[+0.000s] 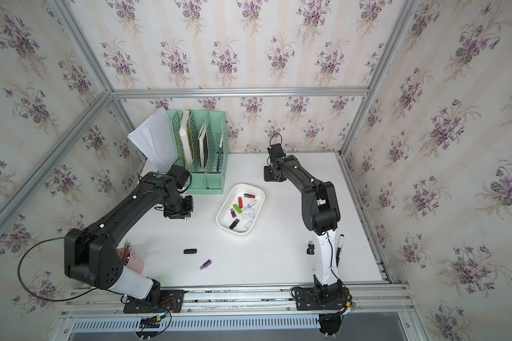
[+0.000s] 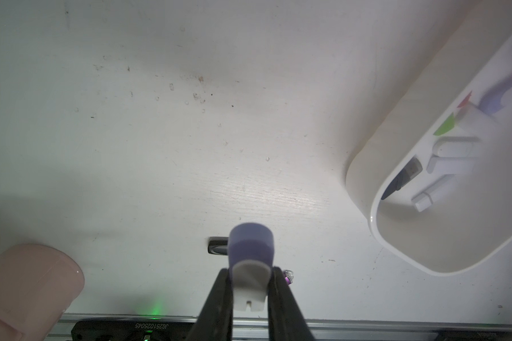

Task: Put the usb flash drive into the storage box
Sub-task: Move the storage box to the center of the board, then place the USB flash in the storage box.

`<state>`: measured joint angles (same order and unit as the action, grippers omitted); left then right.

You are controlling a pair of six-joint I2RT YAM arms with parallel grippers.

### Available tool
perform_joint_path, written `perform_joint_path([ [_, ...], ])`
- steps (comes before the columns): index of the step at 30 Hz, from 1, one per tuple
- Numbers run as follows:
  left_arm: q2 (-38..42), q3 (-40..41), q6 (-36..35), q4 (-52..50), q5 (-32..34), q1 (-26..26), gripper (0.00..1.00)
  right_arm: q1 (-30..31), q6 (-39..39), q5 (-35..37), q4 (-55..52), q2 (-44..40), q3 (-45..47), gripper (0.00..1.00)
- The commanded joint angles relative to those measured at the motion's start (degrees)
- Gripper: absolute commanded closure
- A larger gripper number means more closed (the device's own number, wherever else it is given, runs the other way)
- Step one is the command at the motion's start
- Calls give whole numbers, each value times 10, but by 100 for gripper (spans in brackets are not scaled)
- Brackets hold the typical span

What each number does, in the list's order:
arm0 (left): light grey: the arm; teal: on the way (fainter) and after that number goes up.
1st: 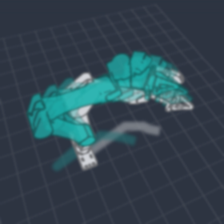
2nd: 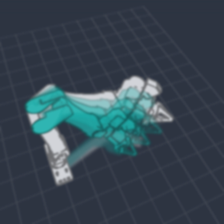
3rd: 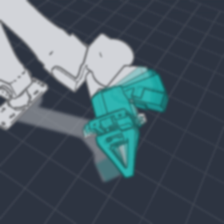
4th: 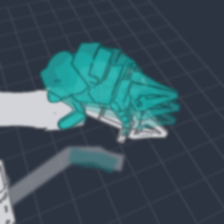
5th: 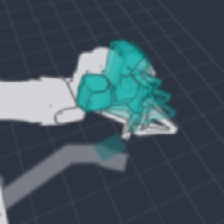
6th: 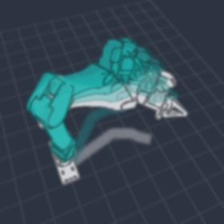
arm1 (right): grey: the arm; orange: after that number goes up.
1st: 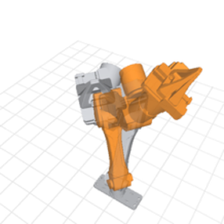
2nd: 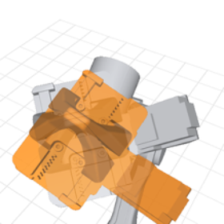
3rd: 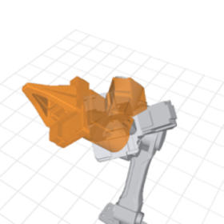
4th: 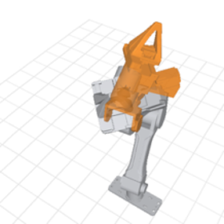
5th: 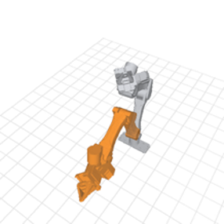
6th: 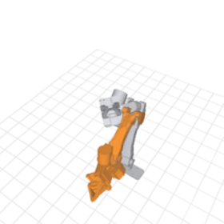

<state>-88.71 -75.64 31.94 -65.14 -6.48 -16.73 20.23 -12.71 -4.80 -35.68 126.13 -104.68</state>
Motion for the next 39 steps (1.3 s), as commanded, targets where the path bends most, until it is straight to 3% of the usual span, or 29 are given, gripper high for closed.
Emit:
perform_joint_path([
  [1, -7, -6, 7, -10, -1, -7, 80, 3, 30, -84, -28, 14, -6, 55],
  [6, -16, -13, 9, -7, -1, -15, 80, 34, 60, -124, -36, 2, 33, 55],
  [11, -21, -22, 10, -10, 1, -22, 80, 75, 64, -164, -32, -49, 128, 55],
  [19, -32, -31, 11, -11, 1, -43, 80, 82, -11, -121, 33, -156, 281, 55],
  [31, -83, -23, 40, 21, -6, -158, 79, 70, -18, -91, 29, -181, 302, 55],
  [39, -143, -22, -11, 30, 10, -203, 77, 62, -12, -86, 23, -202, 314, 56],
])
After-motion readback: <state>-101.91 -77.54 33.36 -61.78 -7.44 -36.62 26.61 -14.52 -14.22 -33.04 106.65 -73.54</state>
